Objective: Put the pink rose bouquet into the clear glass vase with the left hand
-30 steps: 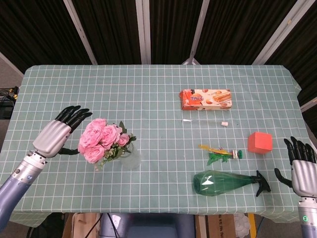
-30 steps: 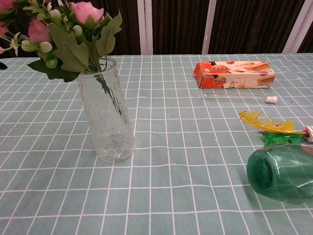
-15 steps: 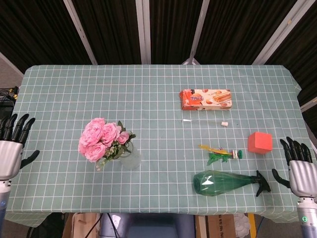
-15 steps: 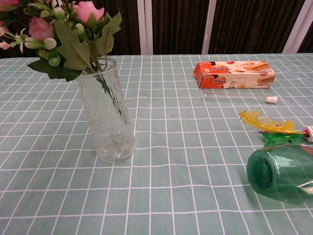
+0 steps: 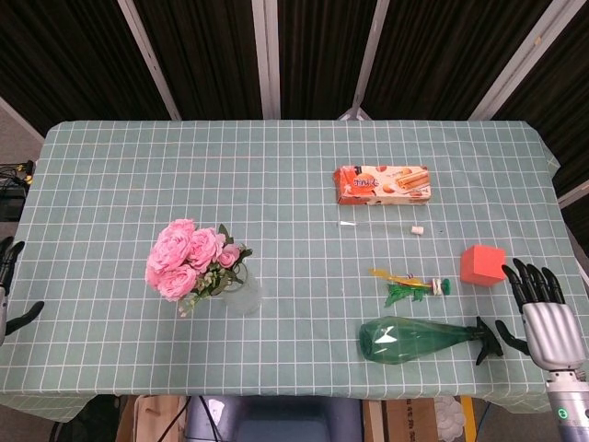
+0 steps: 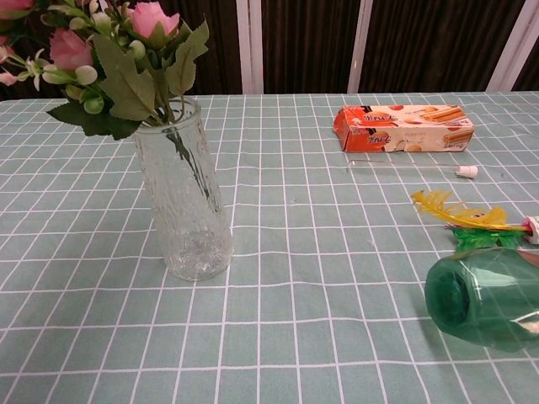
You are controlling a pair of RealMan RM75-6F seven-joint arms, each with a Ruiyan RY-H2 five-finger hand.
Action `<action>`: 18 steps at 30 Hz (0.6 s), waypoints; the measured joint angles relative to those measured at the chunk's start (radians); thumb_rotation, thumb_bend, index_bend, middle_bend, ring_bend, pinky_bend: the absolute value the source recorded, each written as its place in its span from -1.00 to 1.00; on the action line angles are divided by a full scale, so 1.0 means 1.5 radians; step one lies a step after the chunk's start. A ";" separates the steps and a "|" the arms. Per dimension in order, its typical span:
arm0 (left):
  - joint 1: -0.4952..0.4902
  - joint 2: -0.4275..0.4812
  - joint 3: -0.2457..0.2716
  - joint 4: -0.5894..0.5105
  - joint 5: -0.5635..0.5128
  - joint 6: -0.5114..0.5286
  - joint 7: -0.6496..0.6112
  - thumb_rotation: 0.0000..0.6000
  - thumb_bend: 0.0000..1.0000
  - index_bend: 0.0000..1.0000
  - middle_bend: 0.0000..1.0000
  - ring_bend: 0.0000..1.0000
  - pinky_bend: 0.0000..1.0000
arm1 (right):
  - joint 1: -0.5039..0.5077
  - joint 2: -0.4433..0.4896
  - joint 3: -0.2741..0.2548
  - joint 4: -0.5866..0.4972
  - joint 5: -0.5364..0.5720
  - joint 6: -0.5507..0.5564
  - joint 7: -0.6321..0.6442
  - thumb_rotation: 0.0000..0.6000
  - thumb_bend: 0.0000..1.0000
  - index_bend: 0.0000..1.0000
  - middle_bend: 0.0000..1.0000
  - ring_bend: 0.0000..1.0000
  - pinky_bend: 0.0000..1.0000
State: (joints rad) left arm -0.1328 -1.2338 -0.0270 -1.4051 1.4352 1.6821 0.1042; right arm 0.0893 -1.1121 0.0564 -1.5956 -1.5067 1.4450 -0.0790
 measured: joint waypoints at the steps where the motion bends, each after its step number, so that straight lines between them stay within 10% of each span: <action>1: 0.000 0.002 -0.001 0.001 -0.002 -0.005 -0.006 1.00 -0.82 -0.76 -0.86 -1.00 -0.93 | 0.000 0.000 0.000 -0.001 -0.001 0.001 -0.002 1.00 -0.37 -0.82 -0.95 -0.98 -1.00; 18: 0.011 0.055 -0.016 -0.040 -0.036 -0.082 -0.046 1.00 -0.80 -0.74 -0.86 -1.00 -0.93 | -0.004 -0.012 0.014 -0.003 0.023 0.015 -0.021 1.00 -0.37 -0.82 -0.95 -0.98 -1.00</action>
